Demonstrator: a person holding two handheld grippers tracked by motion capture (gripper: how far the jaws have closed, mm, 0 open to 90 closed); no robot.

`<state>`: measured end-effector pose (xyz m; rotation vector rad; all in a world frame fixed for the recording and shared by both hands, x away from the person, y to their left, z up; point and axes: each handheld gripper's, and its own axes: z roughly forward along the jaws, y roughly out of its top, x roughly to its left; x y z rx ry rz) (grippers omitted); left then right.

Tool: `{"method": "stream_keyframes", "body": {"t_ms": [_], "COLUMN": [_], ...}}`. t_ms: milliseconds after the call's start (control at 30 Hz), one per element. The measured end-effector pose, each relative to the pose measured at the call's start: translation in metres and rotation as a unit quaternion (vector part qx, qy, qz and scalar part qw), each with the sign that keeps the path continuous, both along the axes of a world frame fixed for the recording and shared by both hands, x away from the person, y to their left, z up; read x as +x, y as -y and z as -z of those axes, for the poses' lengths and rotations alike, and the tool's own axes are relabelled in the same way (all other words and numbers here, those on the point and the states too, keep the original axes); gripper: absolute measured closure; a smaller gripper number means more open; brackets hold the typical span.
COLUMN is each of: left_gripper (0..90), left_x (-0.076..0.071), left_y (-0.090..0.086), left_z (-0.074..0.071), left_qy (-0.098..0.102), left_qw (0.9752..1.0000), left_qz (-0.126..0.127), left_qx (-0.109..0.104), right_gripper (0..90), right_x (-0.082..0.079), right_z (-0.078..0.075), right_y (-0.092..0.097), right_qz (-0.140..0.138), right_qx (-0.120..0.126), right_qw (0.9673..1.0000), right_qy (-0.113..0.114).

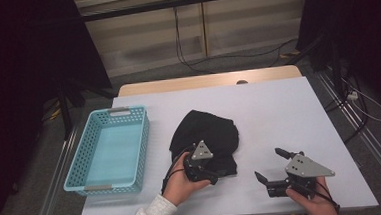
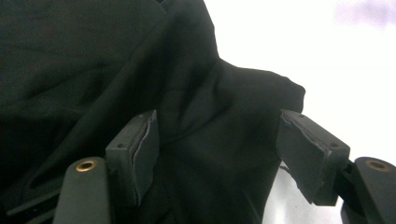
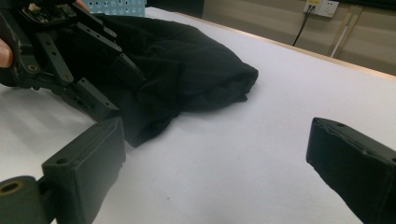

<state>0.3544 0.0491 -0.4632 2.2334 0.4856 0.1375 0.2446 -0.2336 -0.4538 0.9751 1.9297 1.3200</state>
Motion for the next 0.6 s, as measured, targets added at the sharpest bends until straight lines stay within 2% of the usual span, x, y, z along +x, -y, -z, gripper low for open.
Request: {"method": "stream_keyframes", "body": {"t_ms": [200, 333, 533, 600], "left_gripper": [30.3, 34.5, 61.8, 75.8], "left_x": [-0.003, -0.002, -0.003, -0.003], "left_y": [0.006, 0.009, 0.010, 0.010], "left_z": [0.001, -0.001, -0.006, -0.008], "left_qy": [0.016, 0.008, 0.005, -0.004], "left_qw": [0.9996, 0.9996, 0.9991, 0.9992], "left_qz": [0.011, 0.005, -0.011, -0.019], "left_qx": [0.022, 0.026, 0.040, 0.035], "right_gripper": [3.8, 3.8, 3.8, 3.8], "right_x": [-0.004, -0.006, -0.009, -0.010], "right_z": [0.000, 0.000, 0.000, 0.000], "right_y": [0.002, 0.004, 0.011, 0.011], "right_qz": [0.006, 0.009, 0.020, 0.021], "right_qx": [0.001, 0.001, 0.005, 0.003], "right_qw": [1.0000, 1.0000, 0.9998, 0.9998], "right_qy": [0.000, 0.001, 0.000, 0.000]}}
